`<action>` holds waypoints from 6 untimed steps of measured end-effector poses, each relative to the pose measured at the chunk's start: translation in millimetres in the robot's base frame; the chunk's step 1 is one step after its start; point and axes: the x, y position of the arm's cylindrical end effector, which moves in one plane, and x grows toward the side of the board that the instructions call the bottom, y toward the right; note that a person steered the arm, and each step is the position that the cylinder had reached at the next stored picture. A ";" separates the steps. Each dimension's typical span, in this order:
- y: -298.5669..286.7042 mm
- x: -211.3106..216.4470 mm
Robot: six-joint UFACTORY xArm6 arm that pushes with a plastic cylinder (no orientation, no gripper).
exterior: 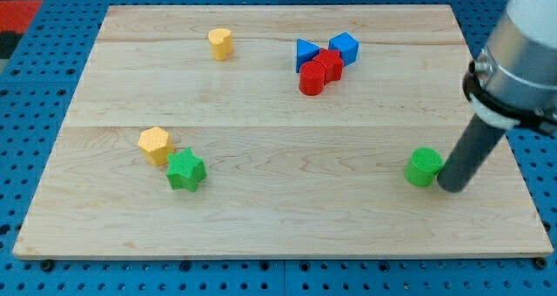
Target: Push the green circle towards the bottom center
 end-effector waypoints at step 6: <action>-103.5 -21.9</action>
